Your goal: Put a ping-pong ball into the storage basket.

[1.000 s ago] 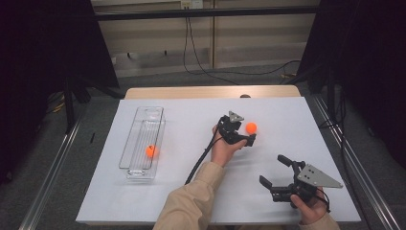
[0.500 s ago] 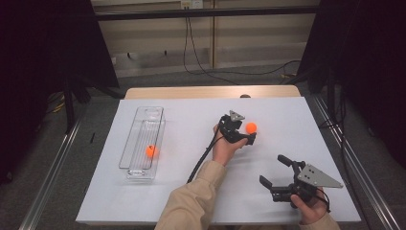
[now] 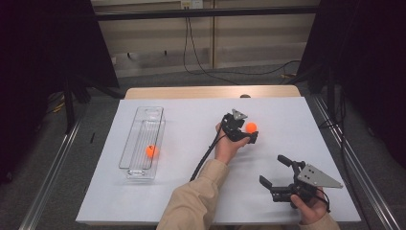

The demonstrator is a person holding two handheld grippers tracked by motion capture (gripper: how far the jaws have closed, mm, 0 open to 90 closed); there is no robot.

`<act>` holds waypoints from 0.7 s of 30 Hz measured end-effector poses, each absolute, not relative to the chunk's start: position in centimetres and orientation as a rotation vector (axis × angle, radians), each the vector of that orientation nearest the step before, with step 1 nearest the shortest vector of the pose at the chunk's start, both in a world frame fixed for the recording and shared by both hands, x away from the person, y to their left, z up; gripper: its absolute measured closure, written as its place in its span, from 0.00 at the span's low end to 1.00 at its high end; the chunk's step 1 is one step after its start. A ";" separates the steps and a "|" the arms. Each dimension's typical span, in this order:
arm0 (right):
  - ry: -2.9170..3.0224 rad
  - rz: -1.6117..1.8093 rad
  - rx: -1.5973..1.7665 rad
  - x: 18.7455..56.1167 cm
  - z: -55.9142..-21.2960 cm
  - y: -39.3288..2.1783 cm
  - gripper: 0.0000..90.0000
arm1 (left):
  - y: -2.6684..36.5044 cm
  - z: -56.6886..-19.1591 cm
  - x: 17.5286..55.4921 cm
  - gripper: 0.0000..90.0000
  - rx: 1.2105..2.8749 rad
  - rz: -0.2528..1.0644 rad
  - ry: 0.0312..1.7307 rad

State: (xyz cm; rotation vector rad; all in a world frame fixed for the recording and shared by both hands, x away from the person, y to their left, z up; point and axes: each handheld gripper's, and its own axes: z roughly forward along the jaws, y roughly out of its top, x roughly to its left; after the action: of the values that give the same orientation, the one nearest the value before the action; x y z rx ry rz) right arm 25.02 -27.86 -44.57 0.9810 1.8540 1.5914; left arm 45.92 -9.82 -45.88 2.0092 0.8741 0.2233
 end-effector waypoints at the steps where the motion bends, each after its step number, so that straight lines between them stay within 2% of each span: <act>1: 1.854 1.591 0.981 25.0 -44.6 -27.9 0.03 | -9.9 -45.9 46.0 0.13 2.009 0.223 0.874; 21: 1.860 1.589 0.976 25.1 -44.6 -27.9 0.03 | -10.3 -46.3 46.3 0.16 2.009 0.219 0.870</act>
State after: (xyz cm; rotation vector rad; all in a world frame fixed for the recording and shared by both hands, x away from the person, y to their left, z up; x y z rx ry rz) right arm 25.08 -27.87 -44.60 0.9763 1.8598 1.5886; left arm 46.33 -10.31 -46.26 2.0089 0.8698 0.2186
